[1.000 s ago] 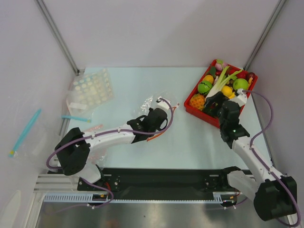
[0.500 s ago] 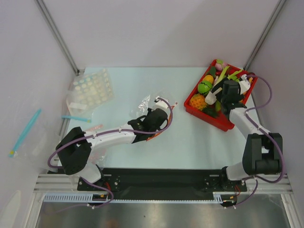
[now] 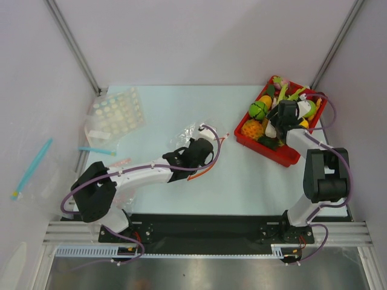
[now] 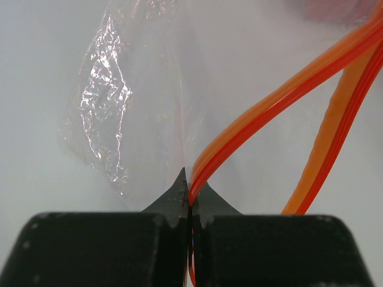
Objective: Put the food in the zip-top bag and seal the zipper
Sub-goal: Pick up the fake vegetable from the bin, then place the fake vegetable in the zipper food storage bag.
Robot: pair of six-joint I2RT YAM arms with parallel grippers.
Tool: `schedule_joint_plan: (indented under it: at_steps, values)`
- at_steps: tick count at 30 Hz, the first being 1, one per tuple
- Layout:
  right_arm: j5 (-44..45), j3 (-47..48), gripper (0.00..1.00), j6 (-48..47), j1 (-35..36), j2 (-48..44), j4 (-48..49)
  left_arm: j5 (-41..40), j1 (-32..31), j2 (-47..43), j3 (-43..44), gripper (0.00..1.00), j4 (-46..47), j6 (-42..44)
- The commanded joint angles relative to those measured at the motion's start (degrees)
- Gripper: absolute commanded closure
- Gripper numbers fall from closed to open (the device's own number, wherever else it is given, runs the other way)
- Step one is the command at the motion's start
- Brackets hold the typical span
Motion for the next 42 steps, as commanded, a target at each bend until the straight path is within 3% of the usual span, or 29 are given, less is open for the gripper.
schedule_joint_plan:
  at_steps: [1, 2, 3, 6, 12, 20, 28, 34, 39, 42]
  values:
    - [0.6, 1.7, 0.30, 0.7, -0.2, -1.0, 4.0, -0.6, 0.2, -2.6, -0.3, 1.00, 1.6, -0.2]
    - [0.7, 0.9, 0.34, 0.4, -0.1, -1.7, 4.6, -0.8, 0.2, -2.7, -0.3, 1.00, 1.6, -0.2]
    - [1.2, -0.6, 0.45, 0.2, 0.2, -3.7, 5.4, -0.9, 0.3, -2.9, -0.3, 1.00, 1.5, -0.3]
    - [2.8, -3.6, 0.57, -0.4, 0.7, -8.1, 6.7, -0.9, 0.2, -3.0, -0.2, 1.00, 1.3, -0.3]
    - [6.7, -8.8, 0.58, -2.5, 2.5, -18.1, 6.5, -1.3, 0.2, -2.4, 0.4, 1.00, 0.7, -1.2]
    - [7.6, -17.1, 0.57, -5.3, 10.4, -36.8, 6.5, 0.7, 0.2, -2.8, 1.9, 1.00, -2.1, -2.4]
    - [7.0, -29.3, 0.60, -11.7, 20.3, -54.6, 11.8, 8.8, 0.2, -2.6, 5.5, 1.00, -7.5, -3.3]
    - [0.0, -35.4, 0.62, -12.7, 23.7, -65.3, 17.6, 12.1, 0.3, -5.7, 5.1, 1.00, -7.8, -4.1]
    - [-8.2, -39.3, 0.60, -12.2, 24.6, -66.9, 28.4, 15.9, 0.2, -4.0, 6.7, 1.00, -9.2, -6.3]
    - [-12.4, -40.8, 0.59, -12.0, 25.7, -66.2, 33.4, 23.4, 0.3, 0.3, 13.6, 1.00, -13.5, -8.1]
